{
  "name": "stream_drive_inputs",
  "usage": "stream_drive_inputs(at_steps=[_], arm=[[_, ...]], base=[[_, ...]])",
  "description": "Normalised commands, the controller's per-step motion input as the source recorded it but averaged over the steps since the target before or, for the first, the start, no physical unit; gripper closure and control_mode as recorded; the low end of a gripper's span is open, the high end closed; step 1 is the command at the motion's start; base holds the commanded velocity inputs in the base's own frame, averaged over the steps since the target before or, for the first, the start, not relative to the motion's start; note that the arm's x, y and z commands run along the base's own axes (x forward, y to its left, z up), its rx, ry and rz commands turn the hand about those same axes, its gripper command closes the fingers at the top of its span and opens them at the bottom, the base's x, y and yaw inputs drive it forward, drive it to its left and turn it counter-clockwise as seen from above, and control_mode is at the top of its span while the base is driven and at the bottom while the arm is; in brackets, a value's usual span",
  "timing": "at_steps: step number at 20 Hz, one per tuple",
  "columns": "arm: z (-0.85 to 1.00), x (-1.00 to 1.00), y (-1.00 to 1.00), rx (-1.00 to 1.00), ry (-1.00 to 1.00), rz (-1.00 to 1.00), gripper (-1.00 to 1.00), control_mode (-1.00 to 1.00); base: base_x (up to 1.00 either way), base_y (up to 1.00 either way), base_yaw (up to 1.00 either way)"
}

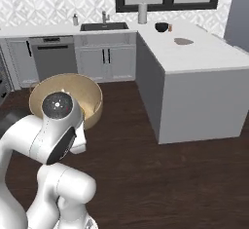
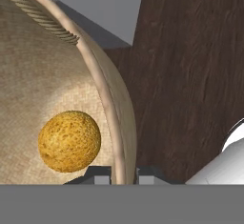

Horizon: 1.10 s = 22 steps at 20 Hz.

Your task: Open the cabinet, pick up the bread from the cabinet and place it in the basket. Then move the basket to the dining counter.

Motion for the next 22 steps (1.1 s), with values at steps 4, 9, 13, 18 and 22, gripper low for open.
stream_drive_inputs(at_steps=[4,9,13,18,22], arm=[[0.0,0.0,0.0,0.0,0.0,0.0,1.0,1.0],[0.0,0.0,0.0,0.0,0.0,0.0,1.0,1.0],[0.0,0.0,0.0,0.0,0.0,0.0,1.0,1.0],[0.0,0.0,0.0,0.0,0.0,0.0,1.0,1.0],[0.0,0.0,0.0,0.0,0.0,0.0,1.0,1.0]], base=[[1.0,-1.0,0.29],[1.0,-1.0,0.35],[1.0,-1.0,0.36],[0.98,-1.0,0.32],[0.91,-1.0,0.24]])
